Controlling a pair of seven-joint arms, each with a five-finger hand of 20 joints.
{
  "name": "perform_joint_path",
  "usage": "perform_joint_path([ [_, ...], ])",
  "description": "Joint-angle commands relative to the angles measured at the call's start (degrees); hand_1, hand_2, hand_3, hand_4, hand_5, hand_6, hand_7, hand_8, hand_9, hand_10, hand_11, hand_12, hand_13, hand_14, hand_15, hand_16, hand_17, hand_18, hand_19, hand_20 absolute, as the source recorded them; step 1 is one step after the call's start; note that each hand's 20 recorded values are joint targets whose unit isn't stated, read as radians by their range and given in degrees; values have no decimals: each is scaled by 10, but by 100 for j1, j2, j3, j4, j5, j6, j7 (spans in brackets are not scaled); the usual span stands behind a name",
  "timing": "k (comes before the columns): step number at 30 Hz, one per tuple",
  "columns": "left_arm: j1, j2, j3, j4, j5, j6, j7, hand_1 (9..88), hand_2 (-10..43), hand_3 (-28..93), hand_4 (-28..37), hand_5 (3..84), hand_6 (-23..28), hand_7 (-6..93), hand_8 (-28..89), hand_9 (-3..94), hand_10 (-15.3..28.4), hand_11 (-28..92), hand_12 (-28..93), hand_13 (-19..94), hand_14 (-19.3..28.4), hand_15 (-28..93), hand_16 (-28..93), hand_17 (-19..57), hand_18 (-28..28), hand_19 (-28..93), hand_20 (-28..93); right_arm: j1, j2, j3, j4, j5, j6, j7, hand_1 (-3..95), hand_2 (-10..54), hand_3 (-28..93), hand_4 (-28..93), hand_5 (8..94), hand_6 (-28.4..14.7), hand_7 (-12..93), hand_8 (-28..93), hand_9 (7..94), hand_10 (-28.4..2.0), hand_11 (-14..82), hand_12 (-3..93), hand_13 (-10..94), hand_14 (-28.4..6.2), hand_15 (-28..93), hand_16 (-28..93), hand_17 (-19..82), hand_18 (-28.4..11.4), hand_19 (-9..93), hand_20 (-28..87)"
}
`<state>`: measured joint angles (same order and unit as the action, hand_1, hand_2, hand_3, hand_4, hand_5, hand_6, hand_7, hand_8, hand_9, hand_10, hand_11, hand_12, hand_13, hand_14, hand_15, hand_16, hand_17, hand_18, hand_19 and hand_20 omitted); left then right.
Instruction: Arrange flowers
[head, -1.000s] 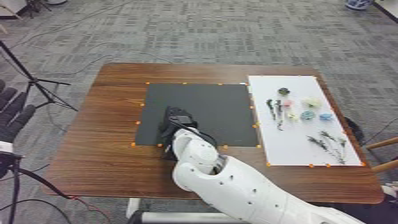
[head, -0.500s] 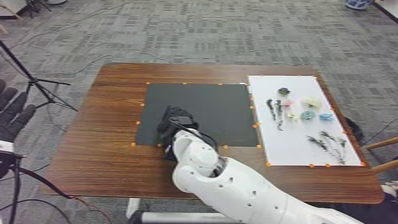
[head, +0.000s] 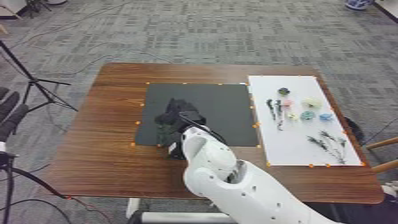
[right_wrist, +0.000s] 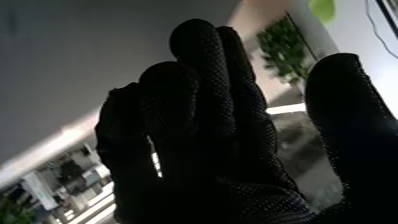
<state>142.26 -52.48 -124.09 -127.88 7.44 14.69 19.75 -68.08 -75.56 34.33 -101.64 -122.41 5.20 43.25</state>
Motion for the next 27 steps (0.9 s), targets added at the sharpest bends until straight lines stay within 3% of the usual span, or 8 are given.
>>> perform_joint_path([
  [1, 241, -219, -263, -90, 45, -24, 58, 208, 171, 665, -283, 344, 76, 47, -59, 277, 121, 71, 113, 199, 117, 156, -32, -38, 104, 192, 101, -650, 1123, 1366, -645, -1652, 580, 63, 301, -11, 746, -194, 679, -78, 302, -96, 768, -184, 342, 254, 667, -166, 689, 317, 362, -284, 909, 338],
  [4, 434, -309, -398, -186, 19, -3, 140, 208, 171, 667, -283, 345, 77, 47, -59, 277, 121, 71, 113, 200, 116, 157, -33, -38, 104, 194, 102, -1072, 1599, 2179, -982, -1553, 285, 241, 310, -28, 735, -193, 684, -84, 235, -91, 765, -192, 296, 231, 659, -169, 679, 305, 356, -284, 902, 338],
  [7, 588, -356, -482, -273, -87, 106, 259, 209, 170, 667, -283, 346, 77, 47, -60, 280, 124, 74, 113, 200, 117, 158, -33, -38, 104, 194, 102, -1598, 2048, 3072, -1485, -1218, -487, 526, 314, -44, 731, -194, 666, -94, 172, -84, 749, -200, 248, 212, 644, -174, 659, 289, 345, -284, 895, 339],
  [11, 755, -414, -603, -338, -76, 118, 315, 208, 169, 672, -283, 347, 78, 48, -60, 281, 124, 76, 113, 201, 116, 160, -33, -39, 105, 195, 101, -2101, 2475, 3801, -1733, -1177, -1038, 701, 331, -75, 710, -196, 646, -108, 114, -79, 717, -217, 194, 192, 627, -179, 639, 269, 326, -284, 885, 354],
  [20, 827, -462, -623, -381, -117, 139, 407, 207, 167, 675, -283, 348, 78, 48, -61, 283, 124, 80, 111, 203, 115, 161, -34, -39, 105, 196, 102, -2732, 2815, 4688, -1728, -847, -2013, 1027, 344, -95, 686, -211, 587, -143, 50, -79, 600, -242, 115, 158, 604, -189, 647, 241, 313, -284, 863, 385],
  [27, 975, -528, -717, -437, -155, 172, 488, 209, 167, 674, -283, 348, 78, 49, -61, 283, 123, 82, 110, 203, 115, 163, -34, -39, 105, 197, 102, -3523, 2992, 5405, -1975, -386, -2115, 1150, 378, -95, 685, -260, 590, -151, 50, -79, 586, -240, 109, 155, 598, -185, 667, 227, 310, -284, 856, 399],
])
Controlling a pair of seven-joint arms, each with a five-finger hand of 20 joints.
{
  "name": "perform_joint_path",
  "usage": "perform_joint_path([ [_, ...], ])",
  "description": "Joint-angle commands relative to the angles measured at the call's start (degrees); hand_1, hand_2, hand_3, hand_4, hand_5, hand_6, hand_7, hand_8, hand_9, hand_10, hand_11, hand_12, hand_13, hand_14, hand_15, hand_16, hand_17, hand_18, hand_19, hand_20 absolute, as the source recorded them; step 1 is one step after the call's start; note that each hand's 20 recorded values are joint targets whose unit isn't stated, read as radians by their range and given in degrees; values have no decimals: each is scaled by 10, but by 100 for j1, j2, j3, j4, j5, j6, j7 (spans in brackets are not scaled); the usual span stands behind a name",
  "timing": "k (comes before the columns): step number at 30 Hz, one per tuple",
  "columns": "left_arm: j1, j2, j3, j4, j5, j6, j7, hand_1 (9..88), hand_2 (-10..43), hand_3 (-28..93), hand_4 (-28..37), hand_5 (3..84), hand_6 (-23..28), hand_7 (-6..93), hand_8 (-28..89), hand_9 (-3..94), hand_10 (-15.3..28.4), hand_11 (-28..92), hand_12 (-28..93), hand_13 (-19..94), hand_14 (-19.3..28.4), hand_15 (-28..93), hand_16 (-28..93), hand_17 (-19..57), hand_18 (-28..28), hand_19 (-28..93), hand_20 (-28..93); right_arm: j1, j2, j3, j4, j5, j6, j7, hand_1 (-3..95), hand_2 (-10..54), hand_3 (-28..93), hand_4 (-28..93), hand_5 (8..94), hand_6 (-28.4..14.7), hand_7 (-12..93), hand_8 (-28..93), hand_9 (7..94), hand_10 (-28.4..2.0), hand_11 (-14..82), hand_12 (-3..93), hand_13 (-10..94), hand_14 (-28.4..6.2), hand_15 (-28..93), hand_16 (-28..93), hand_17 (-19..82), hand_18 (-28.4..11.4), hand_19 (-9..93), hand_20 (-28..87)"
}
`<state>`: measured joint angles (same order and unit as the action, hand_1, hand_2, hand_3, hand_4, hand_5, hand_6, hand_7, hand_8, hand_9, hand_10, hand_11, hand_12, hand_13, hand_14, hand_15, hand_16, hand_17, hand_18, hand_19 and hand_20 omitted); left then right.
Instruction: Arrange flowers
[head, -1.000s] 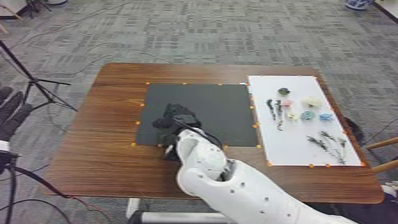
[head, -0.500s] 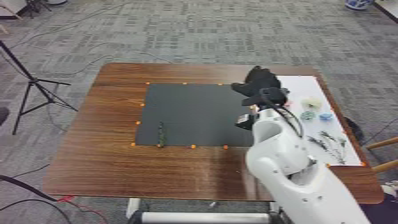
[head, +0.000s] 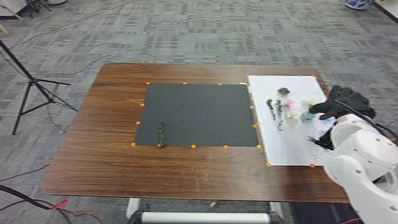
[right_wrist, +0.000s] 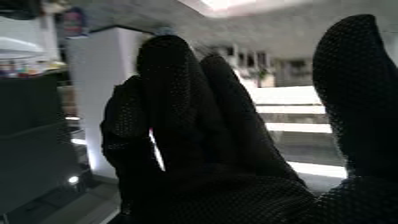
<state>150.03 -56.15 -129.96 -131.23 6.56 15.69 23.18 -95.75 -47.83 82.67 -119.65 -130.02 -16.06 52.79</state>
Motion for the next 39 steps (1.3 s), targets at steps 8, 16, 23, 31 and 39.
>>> perform_joint_path([
  [8, 194, -100, -127, -90, -89, 76, 128, 202, 179, 661, -283, 351, 80, 49, -61, 284, 126, 82, 109, 204, 115, 162, -35, -39, 105, 196, 102, -1164, 114, 882, -227, 480, -73, 355, 492, -95, 513, -282, 609, -129, 66, -81, 595, -224, 118, 155, 611, -166, 668, 225, 315, -284, 859, 396],
  [16, 121, -46, -129, -69, -108, 109, 88, 204, 177, 670, -283, 351, 79, 51, -61, 285, 126, 81, 109, 205, 115, 163, -36, -39, 105, 197, 102, -1327, 32, 852, -233, 457, -152, 330, 666, -95, 239, -258, 651, -110, 81, -86, 635, -204, 126, 157, 616, -152, 659, 231, 304, -284, 854, 401],
  [23, 87, -45, -113, -66, -80, 109, 6, 203, 176, 678, -283, 353, 80, 53, -62, 287, 126, 84, 109, 206, 115, 164, -36, -38, 105, 197, 101, -1249, -29, 671, -10, 403, -260, 421, 767, -95, 132, -184, 668, -92, 81, -84, 651, -189, 112, 167, 625, -126, 638, 247, 290, -266, 837, 415],
  [31, 102, -65, -96, -76, -66, 109, 19, 220, 176, 681, -283, 354, 81, 54, -63, 288, 127, 86, 108, 206, 116, 171, -36, -38, 105, 200, 102, -1300, -17, 598, 101, 183, 166, 406, 699, -95, 394, -282, 742, -65, 133, 12, 735, -165, 164, 186, 680, -116, 637, 267, 324, -279, 855, 401],
  [39, 143, -69, -84, -85, -92, 107, 31, 218, 173, 680, -283, 354, 81, 54, -63, 287, 127, 86, 106, 205, 121, 178, -36, -38, 105, 201, 101, -1307, 41, 491, 75, -97, 854, 373, 662, -95, 568, -282, 846, -24, 211, 152, 897, -111, 100, 410, 766, -87, 653, 312, 378, -282, 887, 392],
])
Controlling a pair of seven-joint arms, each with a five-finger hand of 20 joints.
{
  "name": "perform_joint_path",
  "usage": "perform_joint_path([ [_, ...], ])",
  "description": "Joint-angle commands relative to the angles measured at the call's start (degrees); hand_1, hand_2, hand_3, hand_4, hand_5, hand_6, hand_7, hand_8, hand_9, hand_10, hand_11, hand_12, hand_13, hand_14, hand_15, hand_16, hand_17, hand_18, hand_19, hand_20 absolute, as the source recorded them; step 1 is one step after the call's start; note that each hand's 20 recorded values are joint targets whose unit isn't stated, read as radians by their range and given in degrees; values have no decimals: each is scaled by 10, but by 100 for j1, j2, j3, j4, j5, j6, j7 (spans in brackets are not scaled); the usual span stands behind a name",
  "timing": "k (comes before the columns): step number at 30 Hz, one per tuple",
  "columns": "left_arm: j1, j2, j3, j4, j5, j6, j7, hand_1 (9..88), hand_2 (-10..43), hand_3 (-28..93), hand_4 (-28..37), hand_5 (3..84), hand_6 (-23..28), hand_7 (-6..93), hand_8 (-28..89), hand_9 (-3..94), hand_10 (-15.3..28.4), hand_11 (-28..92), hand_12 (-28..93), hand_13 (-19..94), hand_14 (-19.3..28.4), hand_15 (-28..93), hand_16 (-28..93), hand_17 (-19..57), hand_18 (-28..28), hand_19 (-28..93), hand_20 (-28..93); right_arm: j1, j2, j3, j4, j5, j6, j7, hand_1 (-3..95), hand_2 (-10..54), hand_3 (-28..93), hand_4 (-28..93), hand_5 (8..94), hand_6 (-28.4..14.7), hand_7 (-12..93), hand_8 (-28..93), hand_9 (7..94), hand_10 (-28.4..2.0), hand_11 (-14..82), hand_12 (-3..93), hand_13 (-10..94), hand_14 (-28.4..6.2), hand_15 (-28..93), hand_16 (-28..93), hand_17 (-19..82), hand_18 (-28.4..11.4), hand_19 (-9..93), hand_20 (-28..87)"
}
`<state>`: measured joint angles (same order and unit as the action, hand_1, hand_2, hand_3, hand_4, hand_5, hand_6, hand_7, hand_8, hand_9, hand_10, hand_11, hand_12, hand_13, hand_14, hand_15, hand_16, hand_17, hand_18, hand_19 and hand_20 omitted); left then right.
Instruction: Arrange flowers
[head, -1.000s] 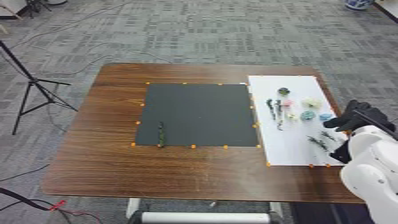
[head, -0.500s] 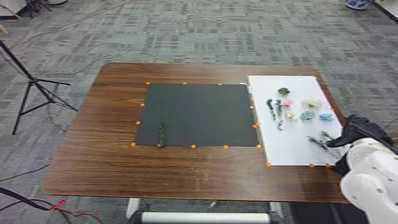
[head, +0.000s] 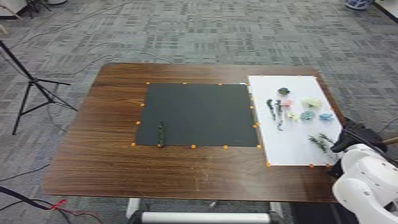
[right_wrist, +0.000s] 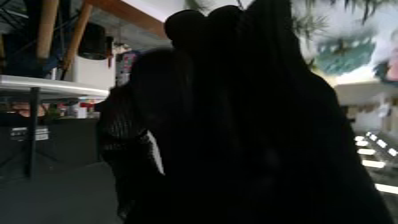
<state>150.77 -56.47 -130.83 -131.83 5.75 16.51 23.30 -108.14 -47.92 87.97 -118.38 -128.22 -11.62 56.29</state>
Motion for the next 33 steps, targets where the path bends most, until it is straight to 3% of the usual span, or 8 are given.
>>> perform_joint_path([
  [1, 91, -44, -2, -33, -20, 26, 29, 218, 172, 679, -283, 354, 81, 54, -63, 287, 127, 86, 106, 205, 122, 179, -36, -39, 105, 201, 101, -53, 52, -50, -54, -282, 420, 22, 653, -95, 588, -282, 848, -24, 212, 158, 899, -111, 101, 415, 769, -86, 651, 313, 380, -283, 887, 390],
  [6, 106, -67, -4, -44, -12, 31, 20, 218, 171, 679, -283, 354, 81, 54, -63, 286, 127, 86, 107, 204, 124, 181, -36, -39, 105, 202, 101, -124, 28, 16, -148, -345, 210, 109, 605, -95, 663, -265, 842, -32, 204, 181, 890, -117, 102, 421, 766, -84, 642, 344, 385, -284, 890, 384],
  [10, 100, -67, -2, -38, -15, 42, 17, 218, 171, 679, -283, 354, 81, 54, -63, 286, 128, 85, 107, 204, 124, 182, -36, -40, 105, 203, 101, -84, -31, 84, -127, -112, -232, 162, 543, -95, 650, -265, 788, -59, 155, 99, 804, -155, 188, 297, 729, -97, 655, 323, 362, -284, 891, 380],
  [12, 109, -64, 16, -41, -43, 47, 46, 217, 170, 680, -283, 354, 81, 54, -63, 286, 128, 86, 107, 204, 125, 182, -37, -40, 105, 203, 101, -49, -66, 116, -92, 66, -439, 182, 478, -95, 685, -277, 752, -74, 134, -66, 758, -181, 216, 220, 695, -111, 661, 314, 346, -284, 887, 382],
  [16, 72, -64, 53, -24, -27, 56, 18, 217, 170, 681, -283, 354, 81, 54, -63, 286, 129, 86, 107, 204, 124, 181, -37, -40, 106, 203, 101, -24, -116, 62, 40, 67, -517, 168, 472, -95, 662, -281, 742, -83, 117, -85, 742, -187, 208, 206, 682, -116, 664, 305, 335, -284, 881, 385],
  [21, 90, -98, 53, -39, -34, 37, 22, 217, 169, 680, -283, 354, 81, 54, -63, 286, 129, 86, 107, 204, 124, 182, -36, -40, 106, 204, 101, -46, -119, -31, 203, -73, -92, 136, 514, -95, 655, -282, 761, -64, 136, -42, 765, -175, 223, 212, 692, -117, 669, 301, 337, -284, 878, 389],
  [25, 132, -128, 31, -51, -44, 29, 28, 217, 170, 680, -283, 354, 81, 54, -63, 286, 129, 87, 107, 203, 125, 181, -36, -40, 106, 204, 101, -91, -66, -106, 243, -309, 402, 61, 633, -95, 561, -281, 841, -39, 175, 114, 868, -117, 127, 412, 740, -104, 663, 318, 360, -284, 880, 391],
  [33, 132, -166, -3, -54, -22, 3, -32, 216, 170, 681, -283, 353, 81, 54, -64, 286, 128, 87, 107, 204, 128, 182, -34, -41, 106, 205, 101, -170, -31, 32, -31, -239, 852, 36, 626, -95, 648, -281, 876, -21, 205, 179, 910, -107, 141, 469, 774, -101, 663, 331, 385, -284, 890, 393],
])
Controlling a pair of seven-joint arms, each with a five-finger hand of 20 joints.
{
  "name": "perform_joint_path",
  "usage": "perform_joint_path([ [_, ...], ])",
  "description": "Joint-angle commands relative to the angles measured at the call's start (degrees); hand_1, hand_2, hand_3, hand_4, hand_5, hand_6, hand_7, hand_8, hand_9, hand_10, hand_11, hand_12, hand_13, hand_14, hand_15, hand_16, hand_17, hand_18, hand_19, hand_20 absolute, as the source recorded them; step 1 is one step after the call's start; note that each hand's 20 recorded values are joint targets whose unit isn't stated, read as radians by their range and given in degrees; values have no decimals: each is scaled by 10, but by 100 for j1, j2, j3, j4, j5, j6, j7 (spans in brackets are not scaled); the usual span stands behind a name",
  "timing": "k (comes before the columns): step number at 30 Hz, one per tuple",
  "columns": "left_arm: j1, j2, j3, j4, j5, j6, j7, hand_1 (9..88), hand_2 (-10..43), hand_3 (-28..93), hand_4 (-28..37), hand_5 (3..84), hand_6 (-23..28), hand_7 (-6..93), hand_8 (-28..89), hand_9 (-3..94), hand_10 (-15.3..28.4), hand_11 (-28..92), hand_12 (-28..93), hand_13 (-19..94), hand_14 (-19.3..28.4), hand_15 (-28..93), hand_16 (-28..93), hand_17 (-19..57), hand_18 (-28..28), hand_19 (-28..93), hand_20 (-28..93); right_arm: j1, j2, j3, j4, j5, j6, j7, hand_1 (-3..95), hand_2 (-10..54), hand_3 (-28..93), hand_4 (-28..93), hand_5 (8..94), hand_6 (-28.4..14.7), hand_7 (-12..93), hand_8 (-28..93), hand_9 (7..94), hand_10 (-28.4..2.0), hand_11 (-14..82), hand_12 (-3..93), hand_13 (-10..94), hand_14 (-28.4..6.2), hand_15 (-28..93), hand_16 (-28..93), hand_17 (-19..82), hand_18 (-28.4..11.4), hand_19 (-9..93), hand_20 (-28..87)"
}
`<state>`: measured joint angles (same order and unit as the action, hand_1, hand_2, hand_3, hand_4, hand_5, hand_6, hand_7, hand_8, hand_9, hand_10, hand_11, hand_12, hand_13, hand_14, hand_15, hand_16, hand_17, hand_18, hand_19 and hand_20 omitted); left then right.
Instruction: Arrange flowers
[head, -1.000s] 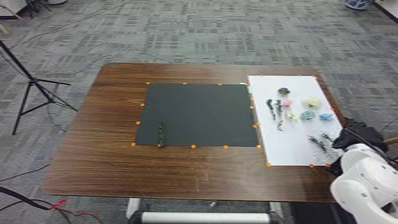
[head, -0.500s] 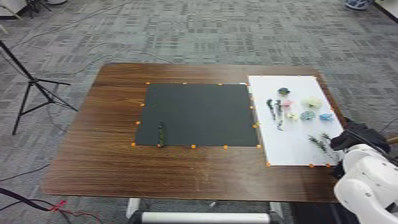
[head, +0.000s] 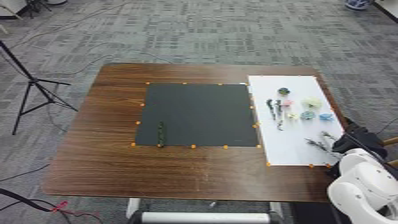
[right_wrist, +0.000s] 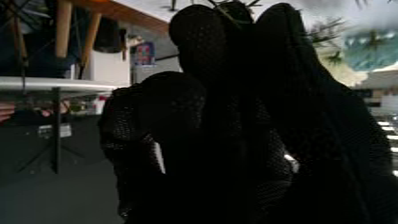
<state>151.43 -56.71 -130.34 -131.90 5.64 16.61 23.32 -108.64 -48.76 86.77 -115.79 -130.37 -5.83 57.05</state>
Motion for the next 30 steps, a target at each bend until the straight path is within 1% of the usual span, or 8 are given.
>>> perform_joint_path([
  [1, 35, -127, -52, -29, -1, -22, -72, 216, 169, 681, -283, 353, 81, 54, -63, 286, 128, 87, 107, 204, 128, 183, -34, -41, 106, 205, 101, -136, 69, 172, -368, 43, 386, -23, 621, -95, 657, -278, 874, -21, 207, 187, 910, -107, 144, 472, 775, -101, 664, 332, 387, -284, 892, 393],
  [5, 54, -155, -110, -34, 40, -58, -150, 216, 170, 681, -283, 353, 81, 54, -64, 286, 129, 87, 107, 203, 127, 181, -35, -41, 107, 206, 101, -72, -3, 290, -634, 944, 911, -226, 587, -95, 685, -233, 870, -19, 212, 222, 909, -106, 157, 482, 778, -102, 671, 334, 392, -284, 898, 394],
  [7, -11, -39, 10, 6, -1, 21, -59, 214, 177, 699, -283, 353, 81, 54, -64, 287, 129, 87, 107, 204, 127, 181, -34, -41, 106, 206, 101, 17, -38, 219, -707, 1103, 1127, -294, 575, -95, 690, -208, 870, -20, 217, 232, 906, -106, 169, 489, 778, -103, 677, 335, 393, -284, 902, 394],
  [9, -78, 10, 48, 34, 12, 41, -101, 214, 178, 705, -283, 354, 81, 54, -63, 287, 128, 86, 106, 203, 128, 182, -34, -41, 107, 206, 101, 87, -53, 149, -792, 1211, 1256, -371, 567, -95, 694, -193, 868, -21, 222, 239, 903, -107, 178, 495, 777, -104, 681, 335, 394, -284, 904, 395],
  [14, 28, -30, -51, 8, 16, 19, -89, 216, 176, 700, -283, 353, 81, 54, -63, 287, 129, 86, 107, 203, 128, 182, -34, -42, 107, 207, 101, 525, -204, -243, -913, 1607, 1438, -652, 544, -95, 708, -153, 859, -21, 247, 247, 890, -107, 218, 509, 777, -102, 704, 336, 403, -284, 919, 398],
  [17, 111, -51, -143, -28, 10, -1, -112, 215, 173, 699, -283, 353, 81, 54, -63, 287, 129, 86, 107, 204, 127, 181, -34, -42, 107, 207, 101, 1040, -367, -691, -859, 1815, 1172, -830, 539, -95, 709, -145, 854, -19, 260, 244, 889, -109, 239, 493, 795, -89, 693, 327, 421, -284, 926, 394],
  [21, 83, -44, -163, -16, 27, 1, -149, 215, 171, 698, -283, 353, 81, 53, -64, 287, 130, 87, 107, 204, 126, 180, -34, -42, 107, 207, 101, 1827, -651, -1402, -727, 2018, 690, -973, 541, -95, 702, -151, 847, -15, 276, 243, 889, -111, 252, 480, 810, -81, 680, 324, 429, -284, 930, 390],
  [30, -19, 17, 38, 27, 14, 55, -152, 214, 170, 697, -283, 353, 80, 53, -64, 287, 129, 87, 107, 204, 126, 179, -33, -43, 108, 208, 102, 3231, -1617, -2919, 77, 2028, 143, -1044, 539, -95, 719, -187, 818, -18, 328, 223, 879, -116, 278, 459, 816, -76, 669, 332, 435, -284, 932, 388],
])
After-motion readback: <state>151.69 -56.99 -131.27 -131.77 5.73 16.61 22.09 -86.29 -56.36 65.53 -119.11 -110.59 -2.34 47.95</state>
